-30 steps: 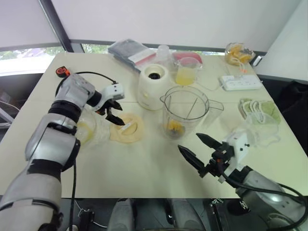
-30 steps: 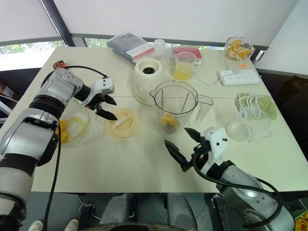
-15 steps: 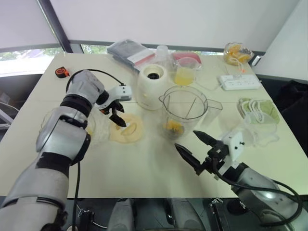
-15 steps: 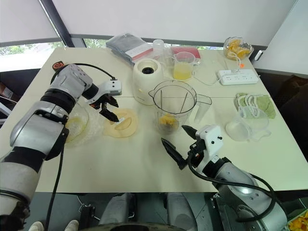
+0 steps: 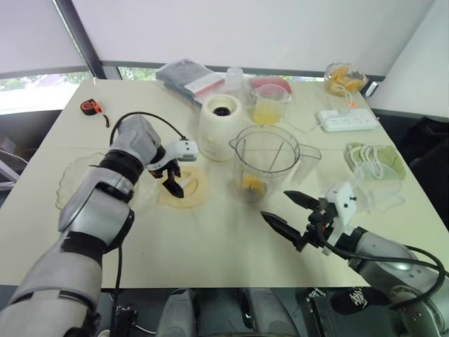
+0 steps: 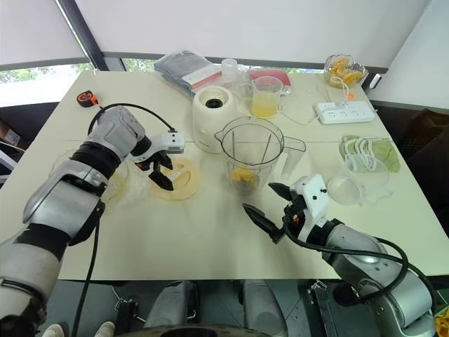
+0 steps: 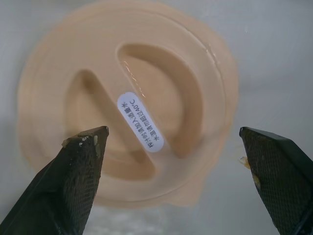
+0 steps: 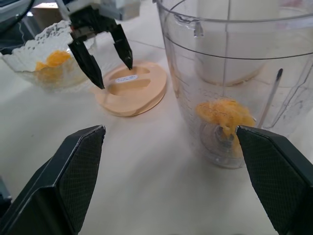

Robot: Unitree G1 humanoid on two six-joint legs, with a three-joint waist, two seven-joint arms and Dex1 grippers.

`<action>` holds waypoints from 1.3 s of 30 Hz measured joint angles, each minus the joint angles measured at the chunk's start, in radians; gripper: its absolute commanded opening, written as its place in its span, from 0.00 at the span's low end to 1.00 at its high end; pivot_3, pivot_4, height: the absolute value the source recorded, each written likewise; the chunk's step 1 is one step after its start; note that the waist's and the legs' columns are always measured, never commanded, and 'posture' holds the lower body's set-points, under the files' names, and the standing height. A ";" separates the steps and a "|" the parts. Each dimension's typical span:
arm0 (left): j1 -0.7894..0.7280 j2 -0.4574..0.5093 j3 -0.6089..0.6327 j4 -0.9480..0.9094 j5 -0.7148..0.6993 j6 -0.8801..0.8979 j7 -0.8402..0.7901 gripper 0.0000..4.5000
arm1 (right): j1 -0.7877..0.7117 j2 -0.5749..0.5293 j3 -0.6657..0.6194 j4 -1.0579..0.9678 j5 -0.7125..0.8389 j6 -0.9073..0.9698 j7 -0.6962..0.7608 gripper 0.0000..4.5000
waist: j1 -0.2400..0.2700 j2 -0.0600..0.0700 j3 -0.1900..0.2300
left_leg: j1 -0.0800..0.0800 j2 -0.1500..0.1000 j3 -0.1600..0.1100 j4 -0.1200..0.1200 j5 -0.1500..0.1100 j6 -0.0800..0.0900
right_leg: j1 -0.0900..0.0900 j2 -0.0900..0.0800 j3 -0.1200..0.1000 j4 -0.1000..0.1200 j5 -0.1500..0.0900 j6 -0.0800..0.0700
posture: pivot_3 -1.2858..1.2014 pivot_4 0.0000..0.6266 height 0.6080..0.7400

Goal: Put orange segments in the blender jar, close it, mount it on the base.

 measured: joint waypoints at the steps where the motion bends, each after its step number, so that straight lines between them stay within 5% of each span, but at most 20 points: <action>1: 0.010 -0.003 -0.003 0.000 0.005 -0.001 0.019 1.00 | 0.001 0.000 0.000 0.000 0.000 0.003 0.002 1.00 | 0.000 0.000 0.000 | 0.000 0.000 0.000 0.000 0.000 0.000 | 0.000 0.000 0.000 0.000 0.000 0.000 | 0.52 0.24 1.00; 17: -0.016 -0.143 0.009 0.090 0.006 0.222 0.169 1.00 | 0.049 0.000 0.012 -0.017 -0.024 0.024 -0.011 1.00 | 0.001 0.000 -0.001 | 0.010 -0.001 -0.001 0.007 0.000 0.000 | 0.013 -0.001 0.000 0.000 -0.002 -0.003 | 0.52 0.24 1.00; 39: -0.055 -0.149 0.090 0.195 -0.044 0.308 0.264 1.00 | 0.038 0.000 0.076 -0.021 -0.115 0.023 0.020 1.00 | -0.002 0.000 -0.001 | 0.010 -0.001 -0.002 0.007 0.000 0.000 | 0.013 -0.001 0.000 0.000 -0.002 -0.003 | 0.52 0.24 1.00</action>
